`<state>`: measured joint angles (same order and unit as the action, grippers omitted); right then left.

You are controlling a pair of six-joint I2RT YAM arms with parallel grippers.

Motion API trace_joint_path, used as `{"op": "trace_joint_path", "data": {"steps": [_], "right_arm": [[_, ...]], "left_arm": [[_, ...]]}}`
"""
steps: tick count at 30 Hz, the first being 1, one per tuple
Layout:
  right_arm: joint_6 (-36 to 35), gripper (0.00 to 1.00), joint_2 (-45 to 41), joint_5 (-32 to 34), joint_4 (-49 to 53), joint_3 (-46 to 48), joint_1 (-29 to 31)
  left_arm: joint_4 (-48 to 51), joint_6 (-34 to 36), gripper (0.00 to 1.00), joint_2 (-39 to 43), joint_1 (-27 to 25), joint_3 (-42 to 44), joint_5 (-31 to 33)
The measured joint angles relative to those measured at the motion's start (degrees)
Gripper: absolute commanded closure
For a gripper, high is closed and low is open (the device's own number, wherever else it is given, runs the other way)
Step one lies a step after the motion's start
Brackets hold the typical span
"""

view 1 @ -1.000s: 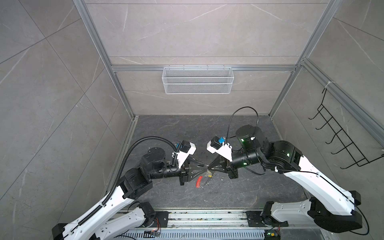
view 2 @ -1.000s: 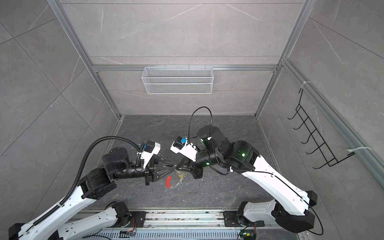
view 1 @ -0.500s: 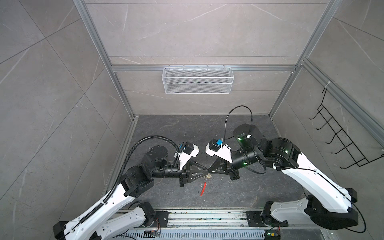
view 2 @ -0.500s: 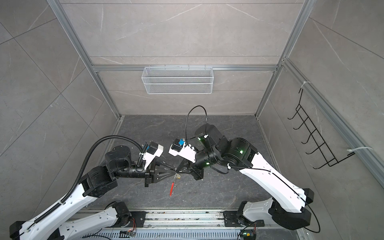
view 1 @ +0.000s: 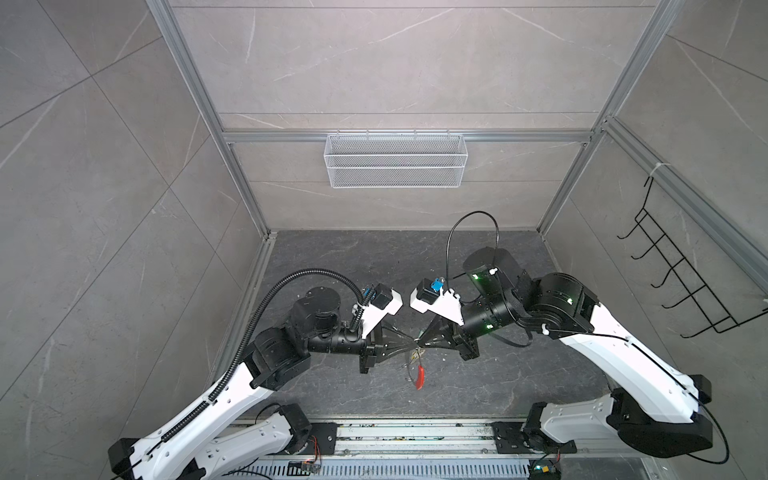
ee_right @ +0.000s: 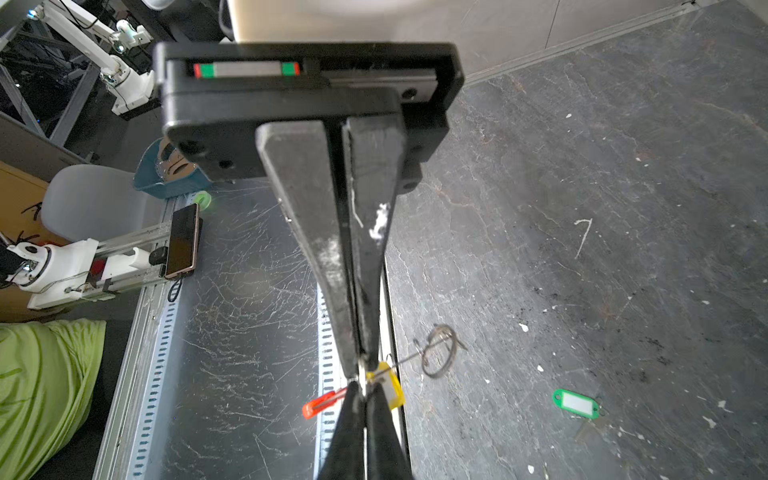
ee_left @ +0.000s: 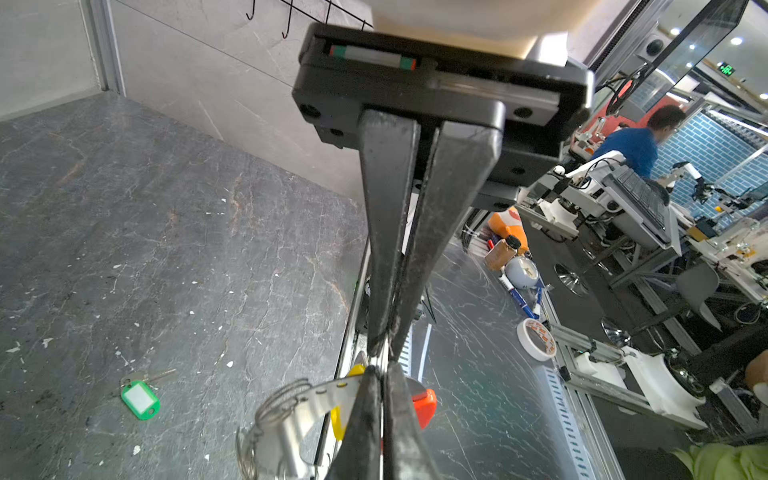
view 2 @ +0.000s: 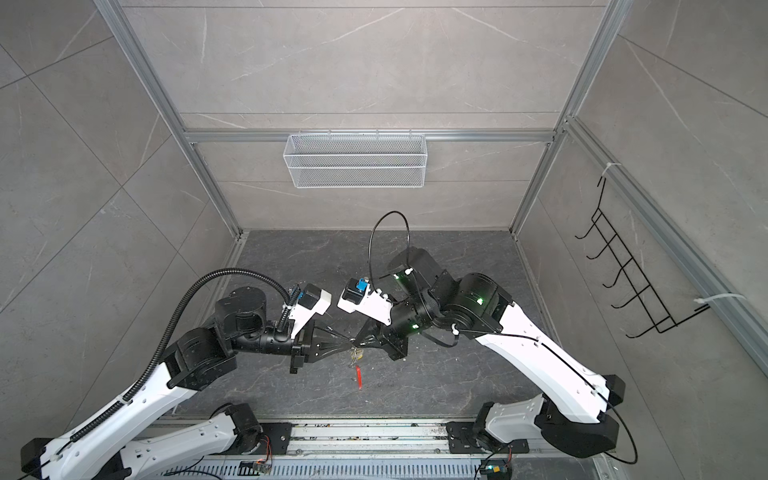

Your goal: Remove the keys from the keyring

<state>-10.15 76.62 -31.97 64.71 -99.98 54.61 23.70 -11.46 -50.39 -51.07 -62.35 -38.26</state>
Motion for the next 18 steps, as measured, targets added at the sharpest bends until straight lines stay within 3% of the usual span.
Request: {"op": "trace_joint_path", "data": {"steps": [2,3,6,9,18], "right_arm": [[0.0,1.00,0.0,0.0,0.0,0.0,0.0],[0.1,0.95,0.0,0.0,-0.1,0.0,-0.1],[1.7,0.65,-0.7,0.5,-2.2,1.0,-0.2],[4.1,0.53,-3.5,2.6,-9.7,5.5,-0.1],[10.5,0.48,-17.2,11.8,-32.0,22.9,-0.1]], "left_arm": [[-0.1,0.0,1.00,0.0,0.0,0.0,0.1],[-0.3,-0.1,1.00,0.0,0.0,0.1,0.3],[-3.6,-0.9,1.00,1.4,0.0,2.0,2.4],[-9.0,-2.1,1.00,4.0,0.0,6.2,6.8],[-26.8,-4.4,1.00,12.9,0.0,18.7,18.5]]}}
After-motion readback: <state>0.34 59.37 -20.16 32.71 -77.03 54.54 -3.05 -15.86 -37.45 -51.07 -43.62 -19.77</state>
